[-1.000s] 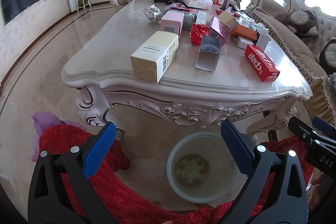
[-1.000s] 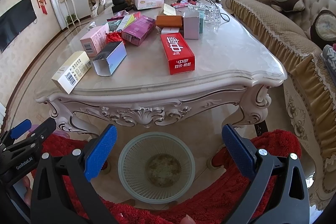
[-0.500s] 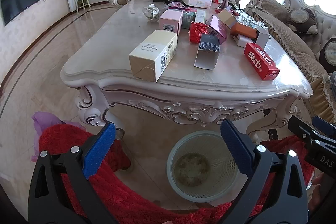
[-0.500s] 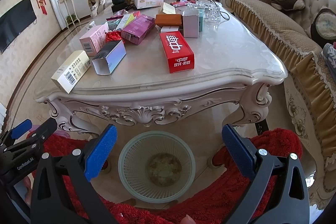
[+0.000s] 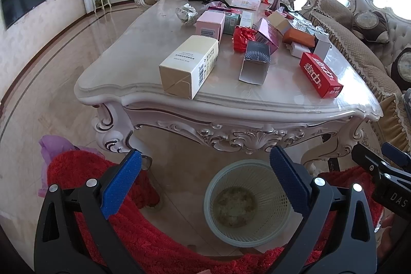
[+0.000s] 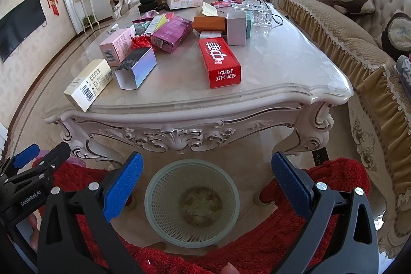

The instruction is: Collect trash

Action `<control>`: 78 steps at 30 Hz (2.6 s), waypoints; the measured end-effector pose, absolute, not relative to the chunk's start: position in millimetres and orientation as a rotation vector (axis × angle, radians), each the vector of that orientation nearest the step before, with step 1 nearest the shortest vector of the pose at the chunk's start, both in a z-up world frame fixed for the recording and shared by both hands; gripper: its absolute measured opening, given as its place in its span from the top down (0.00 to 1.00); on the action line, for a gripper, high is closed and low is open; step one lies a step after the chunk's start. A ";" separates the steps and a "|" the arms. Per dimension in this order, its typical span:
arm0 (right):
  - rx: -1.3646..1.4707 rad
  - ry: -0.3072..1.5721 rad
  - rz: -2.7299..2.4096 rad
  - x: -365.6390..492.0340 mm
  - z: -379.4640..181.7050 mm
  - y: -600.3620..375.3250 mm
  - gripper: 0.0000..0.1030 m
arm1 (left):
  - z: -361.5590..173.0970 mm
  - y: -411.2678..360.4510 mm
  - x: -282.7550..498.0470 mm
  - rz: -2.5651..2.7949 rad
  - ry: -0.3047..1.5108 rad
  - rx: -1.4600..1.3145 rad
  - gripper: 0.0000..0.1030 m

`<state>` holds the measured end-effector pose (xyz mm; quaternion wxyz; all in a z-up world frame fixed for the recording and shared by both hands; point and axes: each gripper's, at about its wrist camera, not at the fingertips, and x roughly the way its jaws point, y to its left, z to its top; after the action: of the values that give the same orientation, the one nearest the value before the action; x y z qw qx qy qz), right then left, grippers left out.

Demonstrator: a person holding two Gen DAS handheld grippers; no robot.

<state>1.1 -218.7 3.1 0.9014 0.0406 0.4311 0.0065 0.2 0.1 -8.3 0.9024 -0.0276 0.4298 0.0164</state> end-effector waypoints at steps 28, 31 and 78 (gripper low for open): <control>0.098 0.587 0.188 46.6 13.4 -247.6 0.07 | -2.0 36.7 56.6 -0.042 0.634 0.025 0.06; 0.037 0.577 0.179 76.9 9.8 -249.2 0.07 | -8.3 38.1 85.5 -0.082 0.627 0.033 0.06; 0.083 1.196 0.485 27.8 -121.7 -219.6 0.55 | -172.3 -55.4 41.0 -0.463 1.278 0.113 0.55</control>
<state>27.8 -219.6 -121.7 0.7982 0.0385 0.5571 0.2258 41.0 -55.4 -172.3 0.7762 0.0524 0.5908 -0.2140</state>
